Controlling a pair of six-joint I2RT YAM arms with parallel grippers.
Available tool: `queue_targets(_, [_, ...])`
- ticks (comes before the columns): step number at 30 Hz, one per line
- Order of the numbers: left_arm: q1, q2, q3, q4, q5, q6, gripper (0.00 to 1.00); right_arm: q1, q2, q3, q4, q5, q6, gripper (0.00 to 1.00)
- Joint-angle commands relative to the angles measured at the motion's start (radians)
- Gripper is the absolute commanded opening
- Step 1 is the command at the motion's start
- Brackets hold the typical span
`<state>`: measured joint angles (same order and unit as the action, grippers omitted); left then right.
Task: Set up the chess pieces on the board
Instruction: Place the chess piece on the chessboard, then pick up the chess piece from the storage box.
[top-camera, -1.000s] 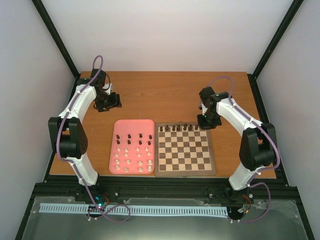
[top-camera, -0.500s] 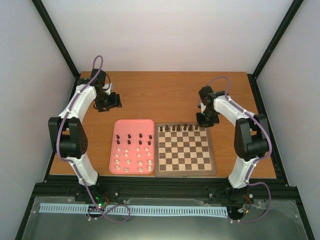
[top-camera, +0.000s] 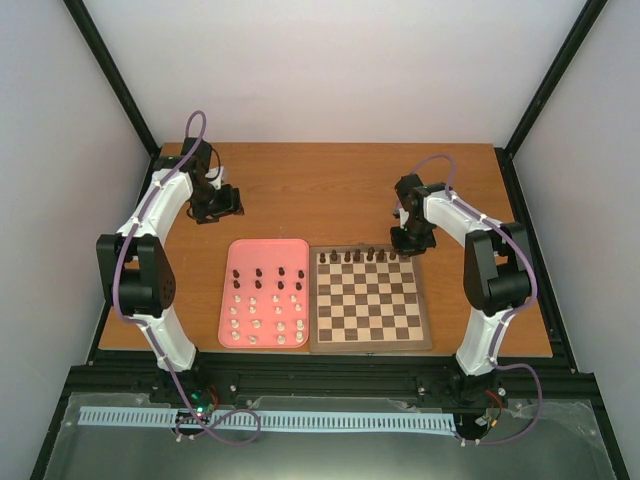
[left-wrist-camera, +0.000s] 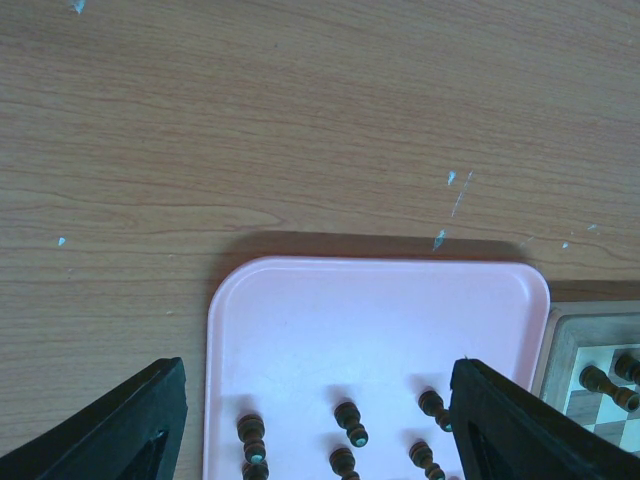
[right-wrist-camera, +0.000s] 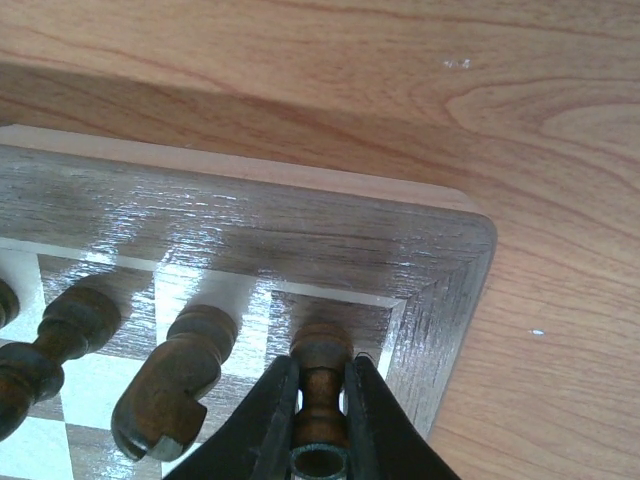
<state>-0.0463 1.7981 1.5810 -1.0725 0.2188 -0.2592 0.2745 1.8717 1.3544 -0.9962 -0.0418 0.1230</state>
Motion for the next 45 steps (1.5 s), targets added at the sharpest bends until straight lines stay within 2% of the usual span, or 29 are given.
queue_targets(1, [0.001, 0.004, 0.040, 0.001, 0.013, 0.005, 0.81, -0.010, 0.016, 0.026, 0.014, -0.002, -0.005, 0.11])
queue_targets(23, [0.001, 0.023, 0.053, -0.003, 0.016, 0.006, 0.81, -0.013, -0.006, 0.021, 0.015, 0.032, -0.002, 0.28])
queue_targets(30, [0.001, 0.030, 0.065, -0.004, 0.028, 0.008, 0.82, -0.016, -0.023, 0.052, 0.024, 0.047, 0.021, 0.41])
queue_targets(40, [0.001, 0.018, 0.057, -0.006, 0.038, 0.015, 0.87, -0.028, -0.005, 0.135, 0.033, 0.097, 0.051, 0.43])
queue_targets(45, [0.001, -0.023, -0.008, 0.008, 0.044, 0.004, 0.87, -0.065, -0.017, 0.209, 0.046, 0.102, 0.094, 0.45])
